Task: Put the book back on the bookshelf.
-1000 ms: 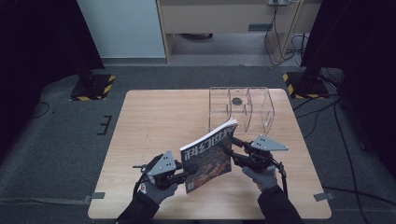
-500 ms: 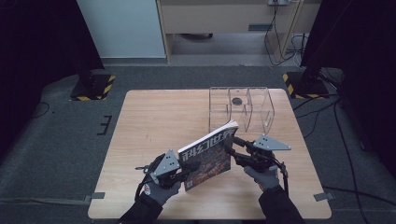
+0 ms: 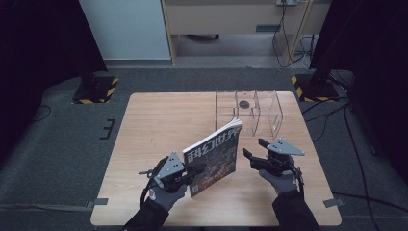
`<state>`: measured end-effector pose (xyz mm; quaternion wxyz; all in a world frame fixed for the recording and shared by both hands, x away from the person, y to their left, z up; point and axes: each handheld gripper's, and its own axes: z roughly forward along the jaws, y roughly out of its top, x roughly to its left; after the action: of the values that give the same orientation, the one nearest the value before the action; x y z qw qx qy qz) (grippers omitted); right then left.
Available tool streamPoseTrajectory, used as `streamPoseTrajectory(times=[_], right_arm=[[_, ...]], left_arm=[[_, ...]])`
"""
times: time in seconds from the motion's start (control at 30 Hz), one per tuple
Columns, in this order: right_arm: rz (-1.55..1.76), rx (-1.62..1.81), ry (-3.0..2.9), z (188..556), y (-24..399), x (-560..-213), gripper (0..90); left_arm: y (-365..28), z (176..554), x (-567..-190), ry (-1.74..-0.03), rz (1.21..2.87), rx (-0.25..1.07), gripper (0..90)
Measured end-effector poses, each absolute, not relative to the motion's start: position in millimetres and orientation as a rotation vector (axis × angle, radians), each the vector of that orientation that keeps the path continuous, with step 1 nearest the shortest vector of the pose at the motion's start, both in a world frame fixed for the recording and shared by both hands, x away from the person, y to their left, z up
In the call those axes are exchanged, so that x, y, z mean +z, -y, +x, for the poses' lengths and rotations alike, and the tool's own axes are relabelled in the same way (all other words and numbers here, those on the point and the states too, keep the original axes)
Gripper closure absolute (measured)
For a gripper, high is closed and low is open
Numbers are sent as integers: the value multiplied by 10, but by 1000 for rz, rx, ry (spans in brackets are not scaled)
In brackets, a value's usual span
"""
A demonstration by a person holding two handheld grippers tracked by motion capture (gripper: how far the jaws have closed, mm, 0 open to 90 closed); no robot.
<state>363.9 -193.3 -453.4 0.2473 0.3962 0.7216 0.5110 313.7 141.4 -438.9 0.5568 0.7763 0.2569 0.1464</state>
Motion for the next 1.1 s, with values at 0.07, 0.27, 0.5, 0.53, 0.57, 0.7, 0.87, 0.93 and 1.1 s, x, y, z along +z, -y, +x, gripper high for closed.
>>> streamPoseTrajectory(times=[0.07, 0.27, 0.5, 0.53, 0.57, 0.7, 0.87, 0.93, 1.1], right_arm=[[1085, 1367, -1973, 3639, 1963, -4561, 269], [1111, 1271, -1995, 3643, 2074, -4645, 259], [1162, 1210, -1997, 3661, 2181, -4724, 239], [1169, 1199, -2000, 3663, 2189, -4735, 235], [1174, 1191, -2005, 3666, 2198, -4745, 231], [1178, 1173, -2013, 3672, 2220, -4773, 222], [1194, 1148, -2015, 3677, 2251, -4803, 212], [1192, 1141, -2017, 3680, 2265, -4813, 210], [1199, 1112, -2020, 3685, 2302, -4847, 202]], left_arm=[[-1422, 3132, -4370, -611, 1829, 349, 824], [-1420, 3132, -4340, -638, 1811, 332, 826], [-1448, 3149, -4267, -663, 1782, 332, 826], [-1448, 3149, -4267, -663, 1782, 332, 825], [-1461, 3156, -4249, -669, 1778, 334, 826], [-1485, 3163, -4215, -677, 1770, 342, 826], [-1517, 3171, -4144, -682, 1747, 356, 826], [-1531, 3177, -4112, -682, 1740, 365, 826], [-1559, 3199, -4035, -692, 1727, 392, 826]])
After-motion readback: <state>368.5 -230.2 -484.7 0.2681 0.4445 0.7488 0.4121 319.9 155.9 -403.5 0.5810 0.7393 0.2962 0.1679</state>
